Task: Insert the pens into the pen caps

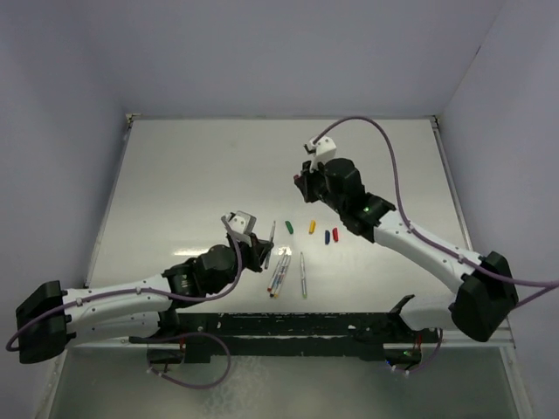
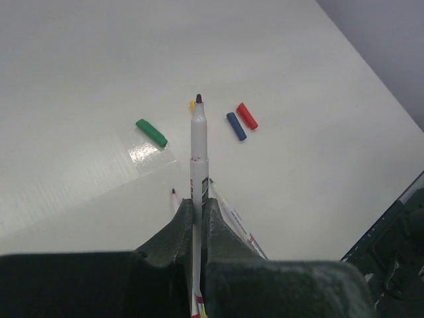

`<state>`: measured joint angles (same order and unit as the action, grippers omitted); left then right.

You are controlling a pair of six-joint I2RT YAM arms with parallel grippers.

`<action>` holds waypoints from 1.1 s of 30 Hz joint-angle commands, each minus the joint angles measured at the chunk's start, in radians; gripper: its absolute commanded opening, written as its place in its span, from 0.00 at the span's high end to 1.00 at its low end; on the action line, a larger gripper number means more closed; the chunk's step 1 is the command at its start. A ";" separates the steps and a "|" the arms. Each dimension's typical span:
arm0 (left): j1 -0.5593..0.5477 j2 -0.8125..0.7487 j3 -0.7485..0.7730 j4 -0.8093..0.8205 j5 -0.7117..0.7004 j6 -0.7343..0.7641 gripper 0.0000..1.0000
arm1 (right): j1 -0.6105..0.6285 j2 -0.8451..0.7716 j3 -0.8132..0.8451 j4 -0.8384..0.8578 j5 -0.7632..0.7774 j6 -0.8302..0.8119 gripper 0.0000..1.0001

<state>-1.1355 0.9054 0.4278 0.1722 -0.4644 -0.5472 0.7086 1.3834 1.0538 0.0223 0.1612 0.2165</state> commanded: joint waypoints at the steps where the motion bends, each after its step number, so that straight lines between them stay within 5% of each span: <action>1: 0.001 0.030 -0.074 0.394 0.047 0.077 1.00 | 0.006 -0.142 -0.148 0.230 -0.036 0.067 1.00; 16: 0.007 0.200 0.008 0.660 0.135 0.089 1.00 | 0.005 -0.377 -0.461 0.807 -0.154 0.242 1.00; 33: 0.008 0.240 0.064 0.705 0.088 0.145 1.00 | 0.005 -0.405 -0.540 0.930 -0.238 0.323 1.00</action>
<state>-1.1328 1.1412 0.4519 0.8078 -0.3573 -0.4294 0.7086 1.0054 0.5186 0.8654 -0.0536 0.5137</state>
